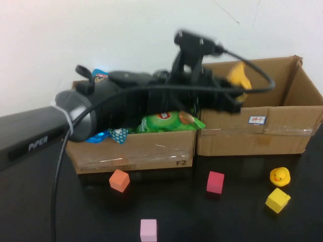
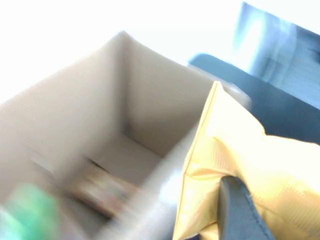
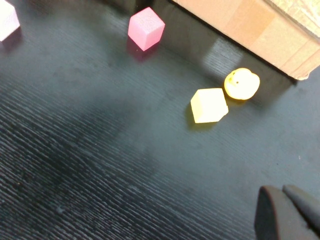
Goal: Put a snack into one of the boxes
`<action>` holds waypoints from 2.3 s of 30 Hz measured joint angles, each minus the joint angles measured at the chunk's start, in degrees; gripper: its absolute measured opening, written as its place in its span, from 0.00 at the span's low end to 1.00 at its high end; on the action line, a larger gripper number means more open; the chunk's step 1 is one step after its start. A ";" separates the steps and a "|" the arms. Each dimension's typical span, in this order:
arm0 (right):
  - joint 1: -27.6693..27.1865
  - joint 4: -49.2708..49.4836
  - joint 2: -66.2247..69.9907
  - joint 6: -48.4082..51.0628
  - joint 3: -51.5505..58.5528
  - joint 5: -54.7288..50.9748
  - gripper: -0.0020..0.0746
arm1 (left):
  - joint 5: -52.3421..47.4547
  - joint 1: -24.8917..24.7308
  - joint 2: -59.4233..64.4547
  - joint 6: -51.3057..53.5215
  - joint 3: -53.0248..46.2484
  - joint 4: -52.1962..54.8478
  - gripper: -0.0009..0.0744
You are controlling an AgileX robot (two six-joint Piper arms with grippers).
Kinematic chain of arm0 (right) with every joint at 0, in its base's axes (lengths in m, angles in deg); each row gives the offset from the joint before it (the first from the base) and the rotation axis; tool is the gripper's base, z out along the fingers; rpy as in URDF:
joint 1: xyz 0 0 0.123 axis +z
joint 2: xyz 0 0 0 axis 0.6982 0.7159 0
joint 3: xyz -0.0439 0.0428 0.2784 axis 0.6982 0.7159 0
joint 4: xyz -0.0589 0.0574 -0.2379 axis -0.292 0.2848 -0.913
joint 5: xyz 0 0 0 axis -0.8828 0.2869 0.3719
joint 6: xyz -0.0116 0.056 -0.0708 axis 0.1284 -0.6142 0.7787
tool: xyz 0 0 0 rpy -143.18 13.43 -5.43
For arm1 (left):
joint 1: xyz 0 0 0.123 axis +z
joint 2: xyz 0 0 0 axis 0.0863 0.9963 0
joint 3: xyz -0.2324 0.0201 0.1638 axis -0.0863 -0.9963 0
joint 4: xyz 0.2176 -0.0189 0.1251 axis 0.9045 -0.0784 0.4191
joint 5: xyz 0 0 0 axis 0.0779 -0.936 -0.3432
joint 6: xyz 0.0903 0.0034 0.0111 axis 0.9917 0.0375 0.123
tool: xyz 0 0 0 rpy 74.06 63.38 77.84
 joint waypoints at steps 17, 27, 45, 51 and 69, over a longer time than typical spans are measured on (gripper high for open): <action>0.00 -0.47 0.00 -0.23 0.00 0.00 0.03 | 16.13 -0.34 19.13 13.52 25.66 -3.90 0.73; 0.00 -0.69 0.00 -0.23 0.00 0.00 0.03 | 31.50 -4.66 14.02 21.47 25.80 -5.06 0.54; 0.00 -0.79 0.00 -0.23 0.00 0.96 0.03 | 68.98 -13.15 -0.63 45.37 26.18 -7.99 0.01; 0.00 -0.79 0.00 -0.23 0.00 1.49 0.03 | 68.27 -13.15 -10.47 45.27 26.18 -8.12 0.01; 0.00 -0.79 0.00 -1.52 0.00 2.85 0.03 | -6.49 -13.15 -19.73 2.82 26.45 5.18 0.01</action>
